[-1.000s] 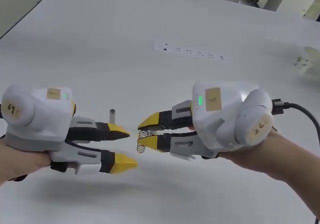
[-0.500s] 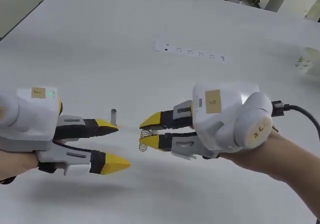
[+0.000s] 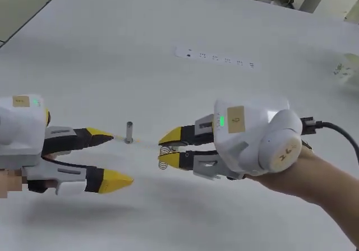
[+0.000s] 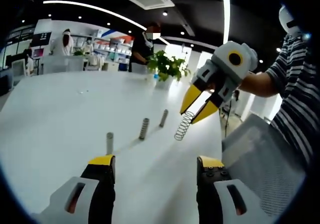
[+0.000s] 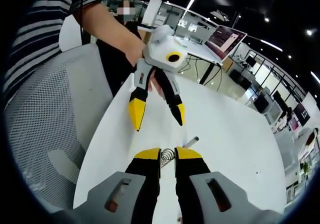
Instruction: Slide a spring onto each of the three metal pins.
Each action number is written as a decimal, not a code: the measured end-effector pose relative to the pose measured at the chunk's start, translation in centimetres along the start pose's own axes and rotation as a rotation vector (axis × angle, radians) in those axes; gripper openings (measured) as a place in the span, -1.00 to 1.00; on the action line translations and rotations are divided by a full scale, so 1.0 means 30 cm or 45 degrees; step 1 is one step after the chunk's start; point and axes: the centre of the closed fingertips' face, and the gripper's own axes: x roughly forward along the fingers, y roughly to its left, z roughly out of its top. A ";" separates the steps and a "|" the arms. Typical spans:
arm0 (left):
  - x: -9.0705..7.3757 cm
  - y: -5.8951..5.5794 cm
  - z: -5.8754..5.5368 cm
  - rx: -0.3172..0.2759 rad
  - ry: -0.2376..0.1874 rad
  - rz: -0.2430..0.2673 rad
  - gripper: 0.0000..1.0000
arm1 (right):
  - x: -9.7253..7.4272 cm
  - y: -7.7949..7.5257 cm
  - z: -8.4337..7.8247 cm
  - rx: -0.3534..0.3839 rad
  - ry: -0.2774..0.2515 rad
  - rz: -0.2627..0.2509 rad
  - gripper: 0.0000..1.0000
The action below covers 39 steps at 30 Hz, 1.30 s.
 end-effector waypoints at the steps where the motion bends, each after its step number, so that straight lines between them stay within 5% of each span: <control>1: -0.001 0.001 0.000 -0.004 -0.002 0.002 0.26 | 0.001 -0.001 0.000 0.000 -0.001 -0.001 -0.85; 19: -0.052 0.047 -0.010 -0.019 -0.043 0.102 0.94 | 0.022 -0.063 0.003 0.029 -0.009 -0.051 -0.85; 39: -0.065 0.063 -0.030 -0.015 -0.034 0.127 0.96 | 0.088 -0.173 0.039 0.079 -0.043 -0.098 -0.85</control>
